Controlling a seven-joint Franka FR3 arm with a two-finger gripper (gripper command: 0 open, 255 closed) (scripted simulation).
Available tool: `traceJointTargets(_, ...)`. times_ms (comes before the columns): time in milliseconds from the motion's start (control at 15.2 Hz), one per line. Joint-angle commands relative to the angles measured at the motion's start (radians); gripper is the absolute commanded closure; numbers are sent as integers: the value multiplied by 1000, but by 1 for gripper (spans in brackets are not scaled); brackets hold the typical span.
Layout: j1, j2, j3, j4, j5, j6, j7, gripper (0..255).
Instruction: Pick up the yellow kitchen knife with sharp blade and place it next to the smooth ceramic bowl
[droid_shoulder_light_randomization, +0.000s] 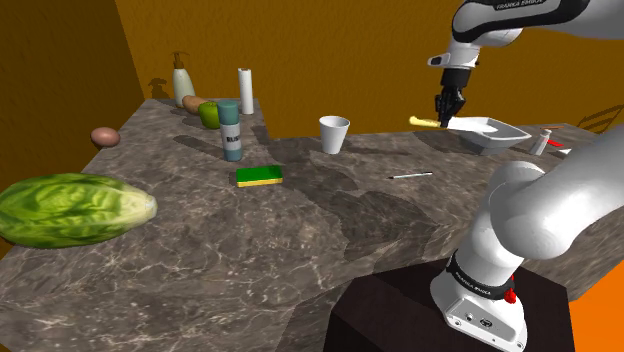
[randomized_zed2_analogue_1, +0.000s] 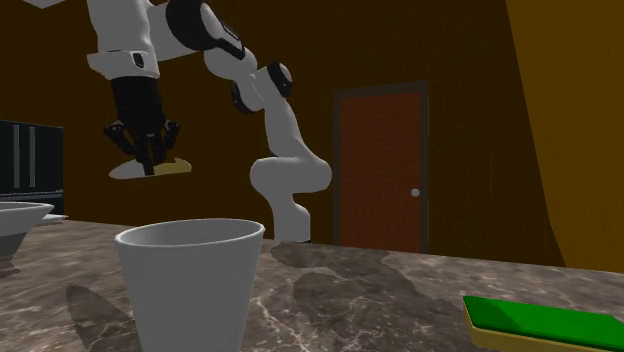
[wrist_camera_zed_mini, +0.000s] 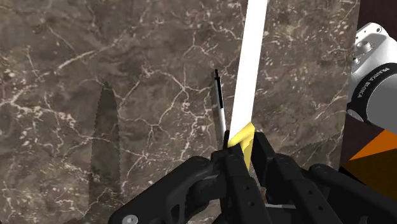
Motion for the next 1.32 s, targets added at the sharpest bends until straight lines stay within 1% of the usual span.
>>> traceJointTargets(0, 34, 64, -76, 66, 8, 10, -62, 255)
traceJointTargets(198, 101, 166, -209, 166, 38, 22, -162, 255)
traceJointTargets(330, 169, 249, -330, 237, 79, 32, -241, 255)
traceJointTargets(396, 219, 300, -411, 275, 111, 37, -288, 255)
traceJointTargets(462, 294, 361, -523, 314, 153, 42, -342, 255)
traceJointTargets(528, 447, 413, -711, 354, 194, 43, -392, 255)
traceJointTargets(594, 516, 390, -773, 373, 173, 36, -382, 255)
traceJointTargets(660, 512, 369, -760, 361, 154, 46, -367, 255)
traceJointTargets(792, 518, 360, -766, 338, 145, 71, -360, 255)
traceJointTargets(1254, 560, 330, -813, 262, 113, 155, -336, 255)
